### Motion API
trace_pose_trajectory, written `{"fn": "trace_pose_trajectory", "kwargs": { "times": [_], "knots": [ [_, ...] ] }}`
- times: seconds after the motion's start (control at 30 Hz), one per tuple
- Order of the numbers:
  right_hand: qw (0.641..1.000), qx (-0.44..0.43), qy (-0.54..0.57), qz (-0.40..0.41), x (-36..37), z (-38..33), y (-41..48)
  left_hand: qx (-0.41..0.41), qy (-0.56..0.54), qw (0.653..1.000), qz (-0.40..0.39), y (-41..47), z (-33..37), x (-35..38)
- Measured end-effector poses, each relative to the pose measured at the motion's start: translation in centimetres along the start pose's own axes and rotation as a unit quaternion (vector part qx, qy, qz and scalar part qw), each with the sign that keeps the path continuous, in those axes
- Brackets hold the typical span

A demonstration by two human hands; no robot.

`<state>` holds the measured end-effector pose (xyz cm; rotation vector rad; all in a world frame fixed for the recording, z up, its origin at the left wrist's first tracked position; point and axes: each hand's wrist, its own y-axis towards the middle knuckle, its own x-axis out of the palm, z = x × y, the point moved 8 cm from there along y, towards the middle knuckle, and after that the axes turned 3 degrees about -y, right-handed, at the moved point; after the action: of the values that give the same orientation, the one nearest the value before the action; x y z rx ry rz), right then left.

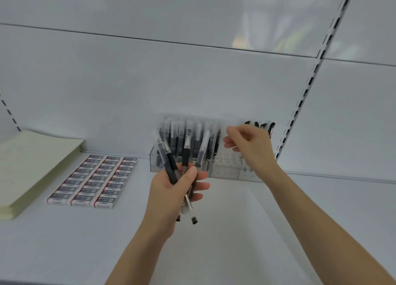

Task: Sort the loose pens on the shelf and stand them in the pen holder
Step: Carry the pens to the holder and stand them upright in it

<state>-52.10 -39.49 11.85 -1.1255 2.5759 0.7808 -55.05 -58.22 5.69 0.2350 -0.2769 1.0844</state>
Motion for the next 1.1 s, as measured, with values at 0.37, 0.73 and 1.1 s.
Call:
{"fn": "trace_pose_trajectory", "kwargs": {
  "times": [0.37, 0.73, 1.1],
  "knots": [
    [0.982, 0.077, 0.139, -0.101, -1.1, -0.4, -3.9, -0.033, 0.0, 0.997, -0.072, -0.3, -1.0, 4.4],
    [0.981, 0.052, 0.171, 0.078, -6.5, 0.4, -1.2, -0.018, 0.017, 1.0, 0.009, 0.2, -1.4, 2.0],
    [0.998, -0.044, -0.028, 0.021, -0.3, -1.4, 2.5, -0.008, 0.022, 0.999, 0.024, -0.3, -1.0, 0.6]
  ]
}}
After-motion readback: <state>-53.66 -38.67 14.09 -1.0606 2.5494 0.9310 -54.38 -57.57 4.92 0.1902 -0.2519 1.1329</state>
